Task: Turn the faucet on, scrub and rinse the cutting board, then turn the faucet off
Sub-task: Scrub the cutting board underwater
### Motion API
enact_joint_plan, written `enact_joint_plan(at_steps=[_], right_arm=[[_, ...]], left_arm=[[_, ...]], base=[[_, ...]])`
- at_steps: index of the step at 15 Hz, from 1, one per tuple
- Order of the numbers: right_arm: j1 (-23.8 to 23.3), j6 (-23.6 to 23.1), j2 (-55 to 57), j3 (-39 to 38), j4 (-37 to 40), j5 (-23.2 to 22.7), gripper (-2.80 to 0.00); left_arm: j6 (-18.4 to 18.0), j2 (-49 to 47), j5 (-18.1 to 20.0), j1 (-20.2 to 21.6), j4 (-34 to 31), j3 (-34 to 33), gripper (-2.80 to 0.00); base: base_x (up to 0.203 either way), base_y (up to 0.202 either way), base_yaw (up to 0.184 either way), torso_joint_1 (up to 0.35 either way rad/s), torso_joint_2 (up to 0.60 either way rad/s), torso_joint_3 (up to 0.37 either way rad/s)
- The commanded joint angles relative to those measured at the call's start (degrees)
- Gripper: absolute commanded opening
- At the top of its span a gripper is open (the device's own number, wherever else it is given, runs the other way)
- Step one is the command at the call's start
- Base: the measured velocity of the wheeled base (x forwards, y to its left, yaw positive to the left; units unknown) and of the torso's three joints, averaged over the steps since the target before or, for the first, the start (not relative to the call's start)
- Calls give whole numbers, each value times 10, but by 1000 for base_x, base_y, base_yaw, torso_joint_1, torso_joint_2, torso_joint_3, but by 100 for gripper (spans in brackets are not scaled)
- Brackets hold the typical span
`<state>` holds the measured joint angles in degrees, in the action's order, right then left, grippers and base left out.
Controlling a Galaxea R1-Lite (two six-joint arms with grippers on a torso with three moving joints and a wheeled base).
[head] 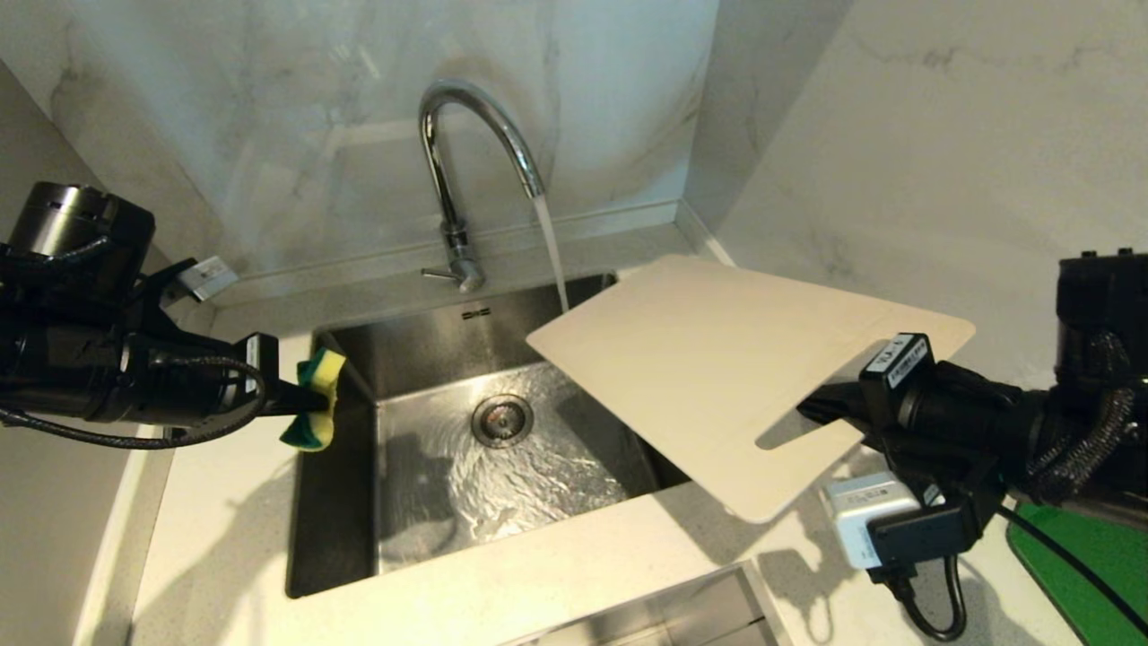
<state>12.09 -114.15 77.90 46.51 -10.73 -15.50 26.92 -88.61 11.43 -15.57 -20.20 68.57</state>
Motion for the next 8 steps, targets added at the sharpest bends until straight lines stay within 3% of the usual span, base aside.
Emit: enact_joint_plan(at_steps=[1, 4, 8], right_arm=[[2, -30, 50, 46, 37, -21, -280], [7, -47, 52, 53, 86, -38, -280], [19, -62, 71, 57, 90, -44, -280]], left_arm=[[2, -4, 1, 2, 3, -2, -280], [2, -9, 16, 8, 4, -1, -280], [2, -10, 18, 8, 8, -2, -280]], base=[[0, 0, 0, 0, 0, 0], [0, 0, 0, 0, 0, 0], [0, 0, 0, 0, 0, 0]])
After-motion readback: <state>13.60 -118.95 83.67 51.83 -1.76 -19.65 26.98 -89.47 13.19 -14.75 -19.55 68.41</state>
